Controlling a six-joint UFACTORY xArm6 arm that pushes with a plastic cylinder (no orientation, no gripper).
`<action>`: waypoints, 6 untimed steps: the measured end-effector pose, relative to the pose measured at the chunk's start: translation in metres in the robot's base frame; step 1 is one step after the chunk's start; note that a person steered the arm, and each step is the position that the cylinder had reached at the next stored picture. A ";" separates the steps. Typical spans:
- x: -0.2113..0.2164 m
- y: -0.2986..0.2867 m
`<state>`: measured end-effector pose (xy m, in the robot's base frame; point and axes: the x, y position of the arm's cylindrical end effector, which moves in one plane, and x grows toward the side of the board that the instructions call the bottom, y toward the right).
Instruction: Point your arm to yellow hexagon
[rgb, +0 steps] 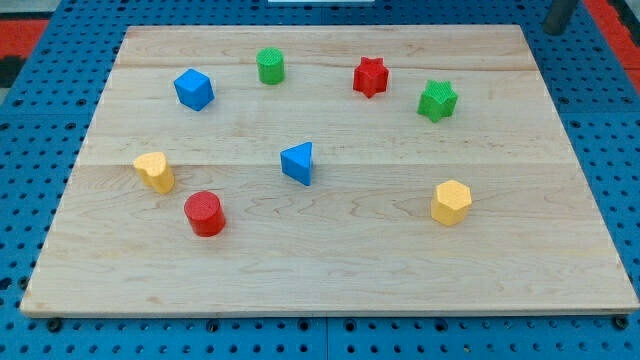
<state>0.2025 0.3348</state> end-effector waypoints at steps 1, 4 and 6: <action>0.000 0.000; 0.038 0.005; 0.199 -0.026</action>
